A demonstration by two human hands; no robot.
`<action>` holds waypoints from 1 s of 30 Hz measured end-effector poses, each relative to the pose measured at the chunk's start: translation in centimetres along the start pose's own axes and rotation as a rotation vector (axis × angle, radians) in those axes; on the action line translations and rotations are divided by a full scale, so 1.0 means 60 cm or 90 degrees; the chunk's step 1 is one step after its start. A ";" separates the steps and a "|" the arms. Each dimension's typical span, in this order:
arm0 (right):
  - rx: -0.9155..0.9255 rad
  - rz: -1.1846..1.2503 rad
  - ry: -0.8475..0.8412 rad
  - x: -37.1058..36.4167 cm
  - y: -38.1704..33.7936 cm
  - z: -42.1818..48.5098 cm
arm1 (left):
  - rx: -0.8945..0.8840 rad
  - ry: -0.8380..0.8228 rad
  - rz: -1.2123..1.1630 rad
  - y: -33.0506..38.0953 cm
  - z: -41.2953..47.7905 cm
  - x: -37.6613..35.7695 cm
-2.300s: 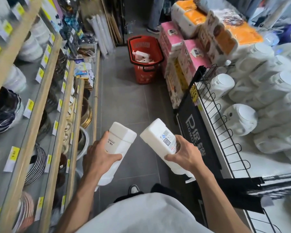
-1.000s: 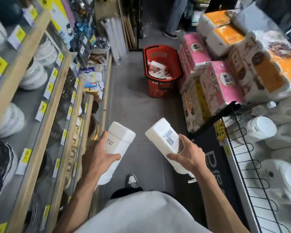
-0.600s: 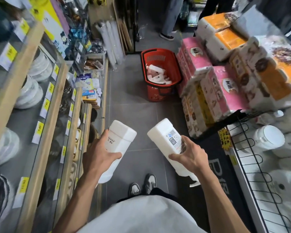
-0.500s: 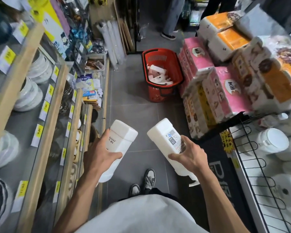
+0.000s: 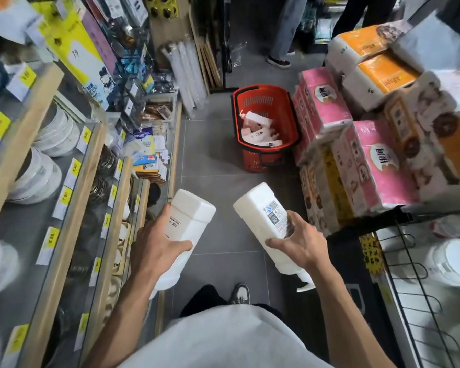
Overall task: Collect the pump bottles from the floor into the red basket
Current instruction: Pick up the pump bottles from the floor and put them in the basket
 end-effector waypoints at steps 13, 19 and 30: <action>-0.040 -0.005 -0.002 0.033 -0.054 0.182 | -0.011 -0.033 -0.012 0.064 0.204 0.009; -0.068 -0.004 0.026 0.058 -0.093 0.268 | -0.040 -0.042 -0.002 0.097 0.324 0.039; -0.099 0.024 0.048 0.097 -0.144 0.428 | -0.077 -0.089 0.024 0.201 0.510 0.061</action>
Point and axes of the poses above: each hand's wrist, its own z-axis towards the middle knuckle, its own x-axis out of the back of the hand, y = z × x, the point moved 3 cm from there along z, towards the middle knuckle
